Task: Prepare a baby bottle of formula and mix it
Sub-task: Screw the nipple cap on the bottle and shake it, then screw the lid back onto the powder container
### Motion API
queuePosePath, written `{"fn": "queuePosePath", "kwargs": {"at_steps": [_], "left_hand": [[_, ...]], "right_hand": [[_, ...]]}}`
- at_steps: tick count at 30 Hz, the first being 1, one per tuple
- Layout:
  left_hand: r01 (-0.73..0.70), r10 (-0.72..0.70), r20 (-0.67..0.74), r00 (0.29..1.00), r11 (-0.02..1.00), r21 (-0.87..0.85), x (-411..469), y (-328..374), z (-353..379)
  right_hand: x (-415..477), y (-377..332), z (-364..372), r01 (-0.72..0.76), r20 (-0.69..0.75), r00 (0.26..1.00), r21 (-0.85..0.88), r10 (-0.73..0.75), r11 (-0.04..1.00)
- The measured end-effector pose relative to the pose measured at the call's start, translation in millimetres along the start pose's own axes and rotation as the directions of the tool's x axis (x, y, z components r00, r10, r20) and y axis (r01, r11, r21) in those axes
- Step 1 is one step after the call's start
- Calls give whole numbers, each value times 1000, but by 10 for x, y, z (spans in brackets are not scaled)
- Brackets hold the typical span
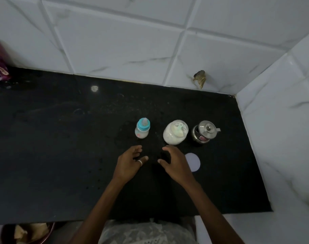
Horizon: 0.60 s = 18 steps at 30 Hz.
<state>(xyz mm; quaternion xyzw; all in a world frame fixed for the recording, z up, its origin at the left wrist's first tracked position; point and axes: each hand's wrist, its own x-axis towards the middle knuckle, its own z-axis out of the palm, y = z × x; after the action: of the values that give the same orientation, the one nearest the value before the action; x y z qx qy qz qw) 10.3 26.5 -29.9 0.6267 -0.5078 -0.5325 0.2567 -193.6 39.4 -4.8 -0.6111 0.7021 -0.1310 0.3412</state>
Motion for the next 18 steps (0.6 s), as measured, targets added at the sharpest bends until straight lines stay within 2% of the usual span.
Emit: {"fn": "queuePosePath", "kwargs": {"at_steps": [4, 10, 18], "left_hand": [[-4, 3, 27, 1000, 1000, 24, -116, 45, 211], [18, -16, -50, 999, 999, 39, -222, 180, 590], [42, -38, -150, 988, 999, 22, -386, 284, 1026]], "right_hand": [[-159, 391, -240, 12, -5, 1000, -169, -13, 986], [-204, 785, -671, 48, 131, 991, -413, 7, 909], [-23, 967, -790, 164, 299, 954, -419, -35, 893]]}}
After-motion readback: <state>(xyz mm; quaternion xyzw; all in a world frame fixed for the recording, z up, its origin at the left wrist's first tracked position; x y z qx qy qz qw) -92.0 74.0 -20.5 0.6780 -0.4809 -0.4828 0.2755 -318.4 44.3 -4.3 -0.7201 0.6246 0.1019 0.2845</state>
